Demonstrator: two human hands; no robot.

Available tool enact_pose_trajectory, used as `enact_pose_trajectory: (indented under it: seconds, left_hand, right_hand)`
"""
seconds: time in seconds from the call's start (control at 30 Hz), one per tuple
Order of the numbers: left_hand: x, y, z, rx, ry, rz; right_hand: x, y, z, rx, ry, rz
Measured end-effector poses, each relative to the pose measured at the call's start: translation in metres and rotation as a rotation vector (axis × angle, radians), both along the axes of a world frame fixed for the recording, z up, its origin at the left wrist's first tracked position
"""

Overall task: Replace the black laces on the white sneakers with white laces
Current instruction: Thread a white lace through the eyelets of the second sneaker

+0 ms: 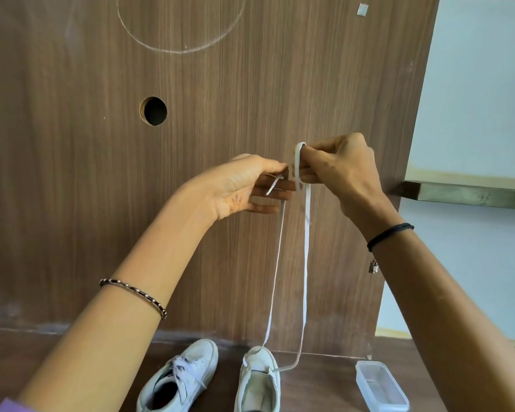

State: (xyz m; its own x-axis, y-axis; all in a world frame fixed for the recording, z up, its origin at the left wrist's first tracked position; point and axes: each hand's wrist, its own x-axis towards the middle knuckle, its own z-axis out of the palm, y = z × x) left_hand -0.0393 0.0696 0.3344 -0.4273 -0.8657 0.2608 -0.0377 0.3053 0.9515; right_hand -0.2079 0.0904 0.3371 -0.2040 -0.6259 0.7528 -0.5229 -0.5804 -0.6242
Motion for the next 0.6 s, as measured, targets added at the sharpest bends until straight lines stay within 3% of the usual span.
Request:
enact_pose_trajectory:
  seconds: [0.37,0.6]
  left_hand:
    - [-0.003,0.000,-0.015,0.131,0.094,-0.133]
    - [0.000,-0.003,-0.021,0.071,0.101,-0.104]
  right_hand:
    - [0.007,-0.007,-0.012,0.026,0.003,-0.082]
    - [-0.003,-0.019,-0.023,0.075,0.026,-0.102]
